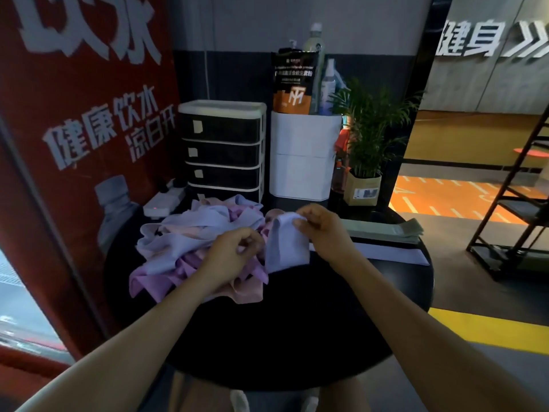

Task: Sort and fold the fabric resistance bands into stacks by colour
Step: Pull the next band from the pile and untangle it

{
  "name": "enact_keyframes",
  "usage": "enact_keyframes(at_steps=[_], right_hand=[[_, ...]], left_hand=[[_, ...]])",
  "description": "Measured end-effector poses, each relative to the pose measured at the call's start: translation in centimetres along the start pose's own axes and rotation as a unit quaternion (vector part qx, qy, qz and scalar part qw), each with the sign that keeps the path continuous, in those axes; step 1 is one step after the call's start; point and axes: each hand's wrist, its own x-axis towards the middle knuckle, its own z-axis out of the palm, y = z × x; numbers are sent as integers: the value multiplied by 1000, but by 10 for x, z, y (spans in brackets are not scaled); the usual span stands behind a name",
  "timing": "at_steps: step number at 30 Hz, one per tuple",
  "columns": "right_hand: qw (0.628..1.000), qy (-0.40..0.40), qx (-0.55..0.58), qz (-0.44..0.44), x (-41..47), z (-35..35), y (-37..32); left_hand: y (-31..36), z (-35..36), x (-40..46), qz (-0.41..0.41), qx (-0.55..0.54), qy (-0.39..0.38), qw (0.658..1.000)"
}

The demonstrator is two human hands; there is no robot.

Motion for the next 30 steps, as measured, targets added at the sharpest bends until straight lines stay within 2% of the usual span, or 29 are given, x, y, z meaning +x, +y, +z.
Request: enact_keyframes(at_steps=[7,12,16,24,27,30], right_hand=[[998,31,48,25,13,-6,-30],[995,61,66,34,20,1,-50],[995,77,55,27,27,5,-63],[977,28,198,74,32,2,-78],[989,17,134,63,36,3,-71],[999,-18,31,9,41,9,-68]], left_hand=[[26,-10,-1,17,-115,81,990],[46,-7,2,32,-169,25,985],[47,-9,7,42,-151,41,987],[55,-48,34,63,-198,149,967],[55,-56,44,33,-238,146,960],[56,-58,50,9,-271,146,951]])
